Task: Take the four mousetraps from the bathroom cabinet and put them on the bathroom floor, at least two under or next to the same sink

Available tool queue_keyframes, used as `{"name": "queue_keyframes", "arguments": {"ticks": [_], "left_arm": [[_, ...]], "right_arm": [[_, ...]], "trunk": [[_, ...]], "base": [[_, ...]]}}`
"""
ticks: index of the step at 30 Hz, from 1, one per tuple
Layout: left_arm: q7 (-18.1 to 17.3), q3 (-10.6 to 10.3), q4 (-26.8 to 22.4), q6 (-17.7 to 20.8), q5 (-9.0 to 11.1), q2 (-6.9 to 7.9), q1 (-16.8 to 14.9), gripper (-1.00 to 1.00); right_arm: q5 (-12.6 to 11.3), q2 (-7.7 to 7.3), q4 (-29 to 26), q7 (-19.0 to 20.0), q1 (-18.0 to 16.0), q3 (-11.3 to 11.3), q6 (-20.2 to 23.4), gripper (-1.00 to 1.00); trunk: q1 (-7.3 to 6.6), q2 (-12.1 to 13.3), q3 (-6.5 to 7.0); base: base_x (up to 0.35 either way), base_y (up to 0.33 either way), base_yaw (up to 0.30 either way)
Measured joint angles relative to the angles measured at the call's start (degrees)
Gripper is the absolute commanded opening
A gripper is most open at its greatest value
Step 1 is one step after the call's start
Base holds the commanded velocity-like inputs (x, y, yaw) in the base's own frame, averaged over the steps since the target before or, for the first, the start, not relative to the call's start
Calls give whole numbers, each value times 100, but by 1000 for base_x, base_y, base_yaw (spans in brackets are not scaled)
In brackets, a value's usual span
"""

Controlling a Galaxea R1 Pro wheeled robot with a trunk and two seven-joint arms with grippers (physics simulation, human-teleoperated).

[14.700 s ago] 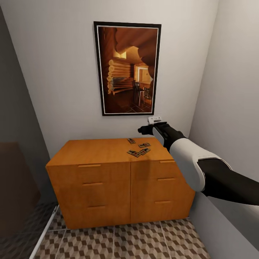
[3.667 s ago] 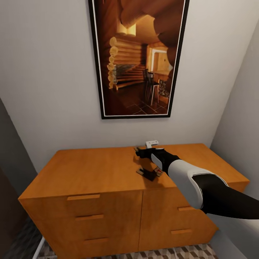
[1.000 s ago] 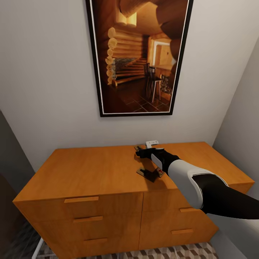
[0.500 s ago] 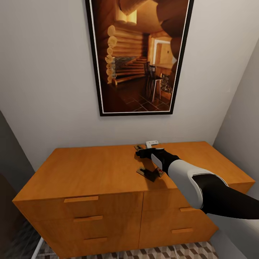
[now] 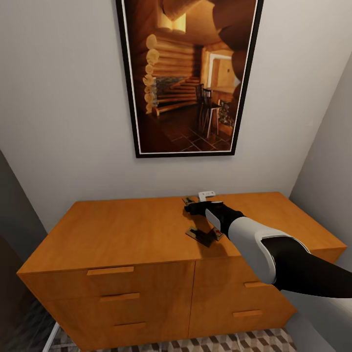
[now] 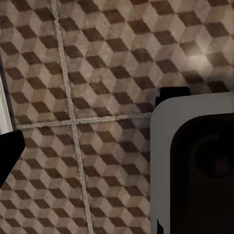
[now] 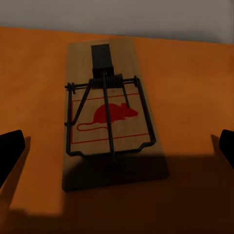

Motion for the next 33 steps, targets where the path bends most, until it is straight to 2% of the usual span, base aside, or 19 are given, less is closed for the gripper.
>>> {"name": "queue_keyframes", "arguments": {"ticks": [33], "left_arm": [[0, -2, 0, 0, 0, 0, -1, 100]], "right_arm": [[-4, 0, -13, 0, -5, 48, 0, 100]], "trunk": [[-1, -1, -32]], "base": [[0, 0, 0]]}}
